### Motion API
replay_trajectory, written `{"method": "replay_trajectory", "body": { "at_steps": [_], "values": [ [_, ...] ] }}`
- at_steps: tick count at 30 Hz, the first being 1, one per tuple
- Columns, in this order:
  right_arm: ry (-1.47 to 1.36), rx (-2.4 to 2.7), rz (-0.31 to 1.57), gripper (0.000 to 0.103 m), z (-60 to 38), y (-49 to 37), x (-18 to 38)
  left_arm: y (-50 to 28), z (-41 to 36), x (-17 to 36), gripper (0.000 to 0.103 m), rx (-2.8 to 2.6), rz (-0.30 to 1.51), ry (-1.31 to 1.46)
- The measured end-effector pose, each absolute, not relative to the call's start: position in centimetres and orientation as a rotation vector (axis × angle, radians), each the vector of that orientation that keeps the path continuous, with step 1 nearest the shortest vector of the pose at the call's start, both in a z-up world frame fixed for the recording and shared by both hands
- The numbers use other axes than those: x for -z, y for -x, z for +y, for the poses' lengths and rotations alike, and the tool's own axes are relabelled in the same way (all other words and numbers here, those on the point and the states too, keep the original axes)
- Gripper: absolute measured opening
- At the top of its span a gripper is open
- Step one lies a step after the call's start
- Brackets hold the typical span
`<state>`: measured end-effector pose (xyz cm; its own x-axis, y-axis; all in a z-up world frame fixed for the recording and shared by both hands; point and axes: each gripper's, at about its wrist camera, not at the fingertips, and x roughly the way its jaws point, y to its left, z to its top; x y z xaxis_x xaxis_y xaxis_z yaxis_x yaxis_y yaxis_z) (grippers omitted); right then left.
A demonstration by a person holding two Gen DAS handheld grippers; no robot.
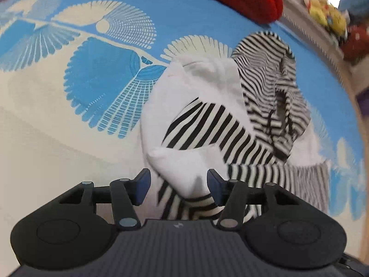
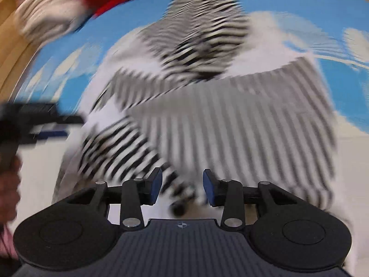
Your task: Fold small clothes
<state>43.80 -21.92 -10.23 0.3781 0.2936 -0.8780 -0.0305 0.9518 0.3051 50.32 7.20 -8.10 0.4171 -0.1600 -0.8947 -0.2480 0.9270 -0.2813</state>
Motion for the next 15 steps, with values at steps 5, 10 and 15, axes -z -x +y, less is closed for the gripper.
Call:
{"method": "replay_trajectory", "body": {
  "at_steps": [5, 10, 15],
  "values": [
    [-0.326, -0.181, 1.175, 0.046, -23.1, -44.3, 11.6, -50.8, 7.4, 9.1, 0.059, -0.055, 1.161, 0.500],
    [-0.327, -0.249, 1.224, 0.047, -21.2, -44.5, 12.7, -51.5, 7.7, 11.0, 0.056, -0.064, 1.175, 0.566],
    [-0.296, -0.209, 1.230, 0.047, -21.1, -44.7, 12.7, -51.5, 6.2, 9.3, 0.008, -0.046, 1.085, 0.423]
  ]
}}
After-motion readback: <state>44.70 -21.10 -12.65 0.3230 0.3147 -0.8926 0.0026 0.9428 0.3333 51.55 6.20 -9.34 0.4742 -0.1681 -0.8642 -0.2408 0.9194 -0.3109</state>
